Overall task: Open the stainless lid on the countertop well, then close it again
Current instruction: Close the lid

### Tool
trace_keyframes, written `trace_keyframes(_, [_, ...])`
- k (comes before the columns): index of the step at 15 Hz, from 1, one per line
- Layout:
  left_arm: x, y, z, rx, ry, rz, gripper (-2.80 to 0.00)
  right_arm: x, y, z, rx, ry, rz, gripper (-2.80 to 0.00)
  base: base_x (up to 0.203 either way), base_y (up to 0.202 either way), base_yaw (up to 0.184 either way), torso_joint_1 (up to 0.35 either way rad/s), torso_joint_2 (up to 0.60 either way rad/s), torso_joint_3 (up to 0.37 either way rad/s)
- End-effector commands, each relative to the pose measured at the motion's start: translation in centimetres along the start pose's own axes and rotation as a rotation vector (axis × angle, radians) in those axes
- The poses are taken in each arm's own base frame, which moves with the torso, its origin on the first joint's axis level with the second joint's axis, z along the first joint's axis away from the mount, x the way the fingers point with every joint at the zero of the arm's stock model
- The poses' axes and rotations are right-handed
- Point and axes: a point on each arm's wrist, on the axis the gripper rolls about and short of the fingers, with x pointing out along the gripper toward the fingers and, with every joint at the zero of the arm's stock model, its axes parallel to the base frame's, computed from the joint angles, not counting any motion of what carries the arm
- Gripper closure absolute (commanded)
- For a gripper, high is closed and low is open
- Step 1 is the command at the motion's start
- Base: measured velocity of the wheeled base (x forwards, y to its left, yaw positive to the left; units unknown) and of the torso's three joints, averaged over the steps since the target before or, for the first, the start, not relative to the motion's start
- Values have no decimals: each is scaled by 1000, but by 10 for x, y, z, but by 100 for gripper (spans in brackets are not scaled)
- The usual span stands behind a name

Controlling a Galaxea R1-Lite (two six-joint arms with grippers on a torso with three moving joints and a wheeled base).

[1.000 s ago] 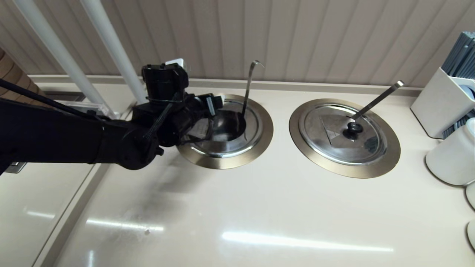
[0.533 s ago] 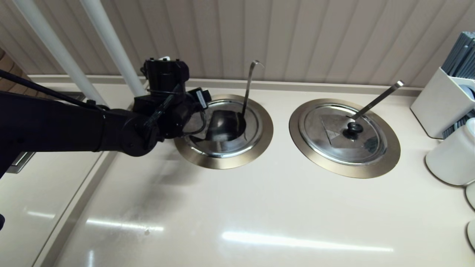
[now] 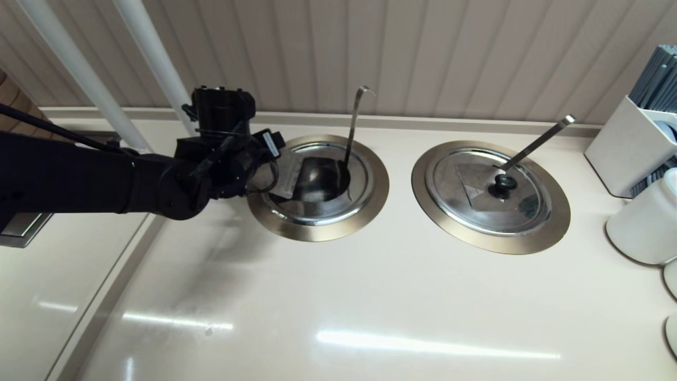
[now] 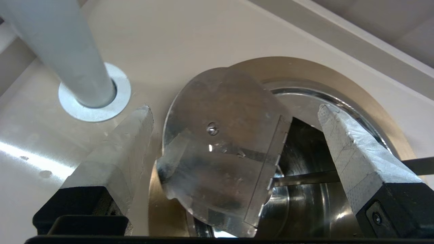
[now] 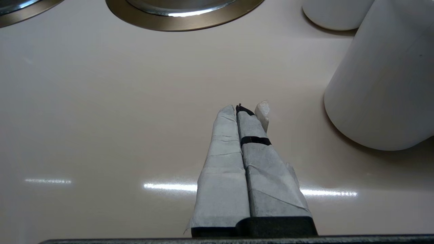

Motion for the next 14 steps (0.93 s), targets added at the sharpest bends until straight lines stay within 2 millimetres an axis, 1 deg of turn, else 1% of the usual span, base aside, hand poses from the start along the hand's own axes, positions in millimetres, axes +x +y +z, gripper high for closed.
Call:
trace_keyframes(1, [3, 4, -2, -10, 11, 15, -280, 0, 0, -1, 1, 4, 0, 0, 0, 0, 0, 0, 0, 0])
trace_keyframes(8, [13, 4, -17, -4, 54, 23, -280, 0, 0, -1, 0, 4, 0, 0, 0, 0, 0, 0, 0, 0])
trace_keyframes(14, [17, 4, -21, -3, 61, 22, -280, 0, 0, -1, 0, 4, 0, 0, 0, 0, 0, 0, 0, 0])
